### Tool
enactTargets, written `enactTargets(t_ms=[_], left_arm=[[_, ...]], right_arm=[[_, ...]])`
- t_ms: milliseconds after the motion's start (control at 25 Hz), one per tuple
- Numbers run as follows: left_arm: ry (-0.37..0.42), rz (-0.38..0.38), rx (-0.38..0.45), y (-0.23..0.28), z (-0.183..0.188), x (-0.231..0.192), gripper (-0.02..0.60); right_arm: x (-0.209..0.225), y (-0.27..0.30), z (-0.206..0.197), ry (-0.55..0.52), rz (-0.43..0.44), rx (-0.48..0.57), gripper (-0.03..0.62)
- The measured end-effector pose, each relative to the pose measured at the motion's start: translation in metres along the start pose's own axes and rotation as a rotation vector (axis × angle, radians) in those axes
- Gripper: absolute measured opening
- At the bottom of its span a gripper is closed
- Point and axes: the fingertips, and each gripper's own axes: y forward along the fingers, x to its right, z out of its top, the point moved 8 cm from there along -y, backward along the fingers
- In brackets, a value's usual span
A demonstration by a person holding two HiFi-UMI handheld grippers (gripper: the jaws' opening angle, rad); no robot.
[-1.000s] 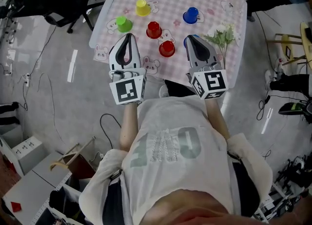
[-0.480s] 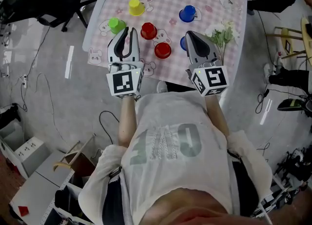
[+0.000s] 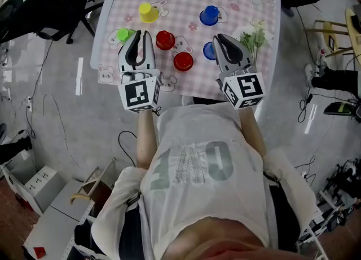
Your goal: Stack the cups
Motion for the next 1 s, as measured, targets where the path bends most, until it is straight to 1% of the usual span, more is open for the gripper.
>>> enactTargets(t_ms=[120,200,400,720,1000], left_arm=[[0.001,-0.002,-0.008,0.003,-0.004,-0.001,0.031],[-0.001,-0.005,-0.013,0.004,-0.006,0.0,0.031],[-0.003,-0.012,-0.017,0.005,-0.01,-0.004,0.031],[-0.005,-0.025,-0.029,0.008,-0.011,-0.002,0.031],[-0.006,-0.031,-0.042,0.009,-0.016,-0.006,0.031]], right_arm=[[0.005,0.001,-0.006,-0.016,-0.011,-0.035,0.045],[0.008,0.0,-0.014,-0.023,-0.012,-0.076,0.147],[0.01,-0.001,-0.036,-0.027,-0.019,-0.168,0.201],[0.018,0.005,-0.068,-0.036,-0.003,-0.289,0.213],[0.018,0.013,-0.082,-0.037,-0.007,-0.326,0.213]])
